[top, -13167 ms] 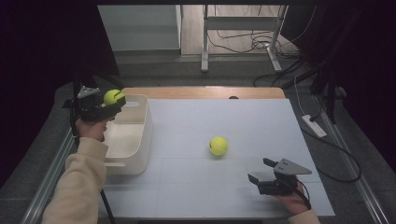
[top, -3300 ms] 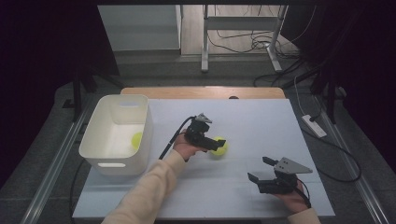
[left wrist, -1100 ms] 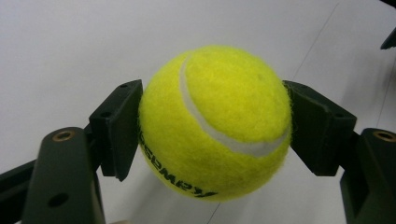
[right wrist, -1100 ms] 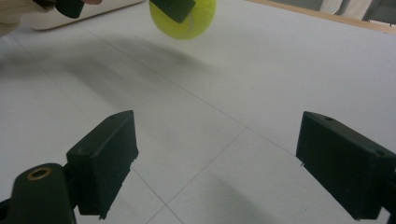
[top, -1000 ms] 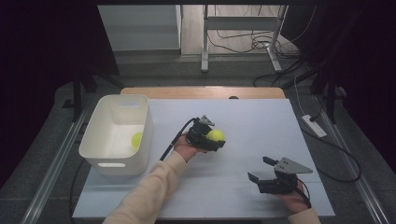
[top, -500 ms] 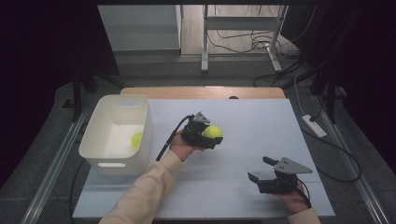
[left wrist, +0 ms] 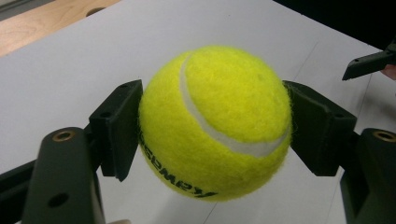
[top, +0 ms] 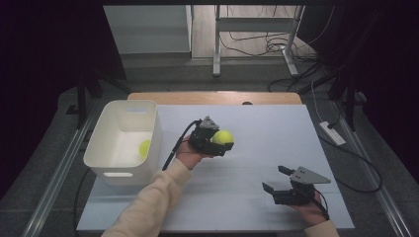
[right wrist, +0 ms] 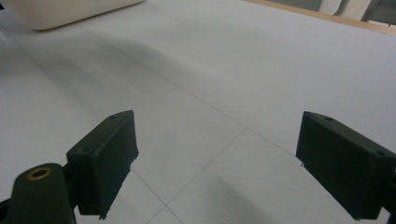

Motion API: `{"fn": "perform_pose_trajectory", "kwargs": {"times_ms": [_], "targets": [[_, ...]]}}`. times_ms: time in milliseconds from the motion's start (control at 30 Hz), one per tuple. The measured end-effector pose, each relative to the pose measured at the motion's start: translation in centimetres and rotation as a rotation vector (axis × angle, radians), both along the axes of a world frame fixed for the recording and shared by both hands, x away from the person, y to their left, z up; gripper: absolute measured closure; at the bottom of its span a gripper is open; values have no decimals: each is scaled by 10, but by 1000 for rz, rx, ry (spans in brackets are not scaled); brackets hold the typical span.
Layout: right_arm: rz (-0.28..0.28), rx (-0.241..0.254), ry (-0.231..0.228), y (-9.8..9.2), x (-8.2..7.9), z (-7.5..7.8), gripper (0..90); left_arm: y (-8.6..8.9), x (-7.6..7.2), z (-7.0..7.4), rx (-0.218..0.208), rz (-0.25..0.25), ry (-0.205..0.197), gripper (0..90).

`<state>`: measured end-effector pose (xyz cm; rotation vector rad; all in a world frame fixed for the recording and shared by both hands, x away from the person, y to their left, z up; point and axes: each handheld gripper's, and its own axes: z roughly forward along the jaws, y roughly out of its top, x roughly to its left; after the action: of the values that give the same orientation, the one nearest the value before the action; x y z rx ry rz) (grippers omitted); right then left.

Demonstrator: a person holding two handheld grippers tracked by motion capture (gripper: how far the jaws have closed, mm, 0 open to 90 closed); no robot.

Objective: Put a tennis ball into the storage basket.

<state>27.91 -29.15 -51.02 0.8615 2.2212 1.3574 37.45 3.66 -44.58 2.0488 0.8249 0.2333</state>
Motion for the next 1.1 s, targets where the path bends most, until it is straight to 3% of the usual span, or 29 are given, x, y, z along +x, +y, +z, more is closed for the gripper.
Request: {"fn": "perform_pose_trajectory", "kwargs": {"times_ms": [1100], "targets": [[0,-8,-2,1,0,0,128,32,-13,28,-67,38,-68,265]]}}
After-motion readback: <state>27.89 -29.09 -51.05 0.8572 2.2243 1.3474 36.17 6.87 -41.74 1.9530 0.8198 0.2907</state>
